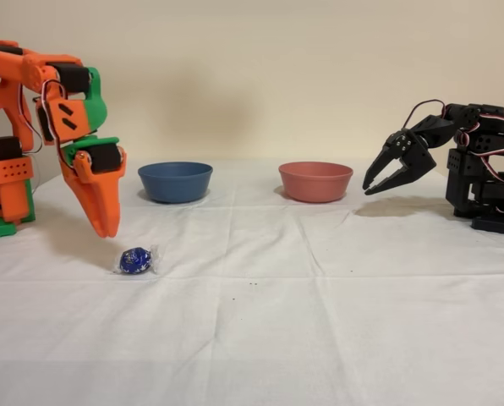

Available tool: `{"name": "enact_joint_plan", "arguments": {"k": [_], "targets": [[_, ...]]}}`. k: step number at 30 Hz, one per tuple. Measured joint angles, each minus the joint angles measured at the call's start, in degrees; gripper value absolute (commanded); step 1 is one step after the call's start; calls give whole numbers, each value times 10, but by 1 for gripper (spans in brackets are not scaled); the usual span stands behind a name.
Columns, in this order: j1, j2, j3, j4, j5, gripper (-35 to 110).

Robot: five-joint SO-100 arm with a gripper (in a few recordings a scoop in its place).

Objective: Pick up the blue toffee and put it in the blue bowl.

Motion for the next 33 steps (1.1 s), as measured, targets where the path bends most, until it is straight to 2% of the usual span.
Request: {"name": "enact_joint_plan", "arguments": {"k": [10,17,33], "targets": [[-17,1,17,-1,11,39],[-31,-2,52,-24,14,40],[-58,-104,21,-52,18,41]]}}
